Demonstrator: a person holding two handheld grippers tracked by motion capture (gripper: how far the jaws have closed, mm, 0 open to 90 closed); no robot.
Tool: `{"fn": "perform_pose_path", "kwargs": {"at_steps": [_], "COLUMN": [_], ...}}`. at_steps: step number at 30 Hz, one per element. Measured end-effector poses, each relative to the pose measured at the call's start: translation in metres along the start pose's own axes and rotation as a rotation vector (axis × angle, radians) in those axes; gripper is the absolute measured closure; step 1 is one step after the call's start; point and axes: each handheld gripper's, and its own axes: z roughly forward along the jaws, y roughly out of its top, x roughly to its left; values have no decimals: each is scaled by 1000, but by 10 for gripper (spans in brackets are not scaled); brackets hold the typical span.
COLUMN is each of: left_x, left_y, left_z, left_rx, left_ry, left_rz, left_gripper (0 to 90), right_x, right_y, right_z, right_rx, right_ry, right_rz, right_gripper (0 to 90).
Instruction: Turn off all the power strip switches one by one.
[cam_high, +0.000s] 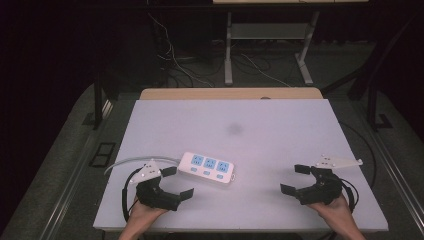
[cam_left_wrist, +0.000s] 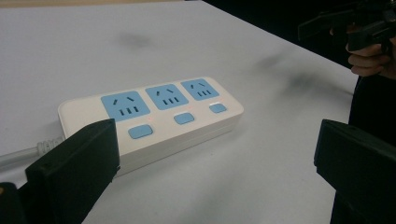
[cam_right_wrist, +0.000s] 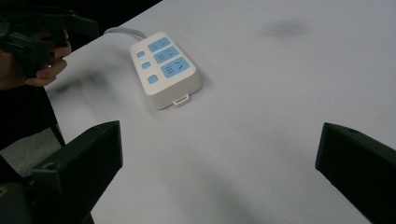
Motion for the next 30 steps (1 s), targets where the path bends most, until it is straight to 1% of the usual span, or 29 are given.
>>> {"fn": "perform_pose_path", "kwargs": {"at_steps": [3,10,18,22,25,30], "left_x": [0,2,3,4,3,2], "left_y": [0,0,1,1,2,4], "left_z": [0,-1,-3,-4,-3,-2], "left_rx": [0,-2,-1,8,20,41], "left_ry": [0,-6,5,4,2,-1], "left_rz": [0,-13,-11,-16,-10,-7], "left_gripper": [0,0,0,0,0,0], "right_x": [0,0,0,0,1,0], "right_y": [-3,-5,-8,-9,-10,-10], "right_z": [0,2,2,2,2,2], "right_rx": [5,10,12,17,22,26], "right_ry": [-2,0,10,11,8,6], "right_rz": [6,8,3,2,-5,-2], "right_gripper": [3,3,3,3,3,3]}}
